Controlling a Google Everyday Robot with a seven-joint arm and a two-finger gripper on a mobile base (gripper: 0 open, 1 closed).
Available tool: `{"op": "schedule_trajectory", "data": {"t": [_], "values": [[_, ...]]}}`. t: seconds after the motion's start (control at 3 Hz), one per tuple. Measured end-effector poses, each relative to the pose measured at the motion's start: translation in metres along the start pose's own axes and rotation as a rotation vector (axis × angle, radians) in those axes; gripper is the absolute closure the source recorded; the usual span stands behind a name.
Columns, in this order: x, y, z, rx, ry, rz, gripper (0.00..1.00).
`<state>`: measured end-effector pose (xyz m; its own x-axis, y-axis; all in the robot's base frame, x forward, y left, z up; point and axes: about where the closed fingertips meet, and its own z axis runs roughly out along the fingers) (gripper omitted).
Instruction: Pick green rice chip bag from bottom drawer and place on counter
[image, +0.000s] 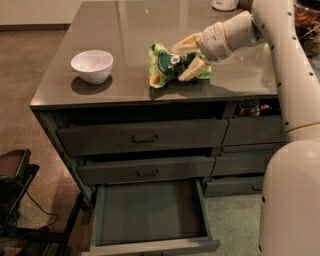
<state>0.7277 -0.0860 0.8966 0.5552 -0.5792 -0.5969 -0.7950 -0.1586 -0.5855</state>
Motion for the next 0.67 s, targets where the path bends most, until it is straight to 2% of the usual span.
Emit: {"op": "schedule_trajectory", "data": {"t": [0.33,0.67], "values": [[0.0000,0.0000,0.0002,0.000,0.000,0.000,0.00],[0.0000,0.0000,0.0002,0.000,0.000,0.000,0.00]]}}
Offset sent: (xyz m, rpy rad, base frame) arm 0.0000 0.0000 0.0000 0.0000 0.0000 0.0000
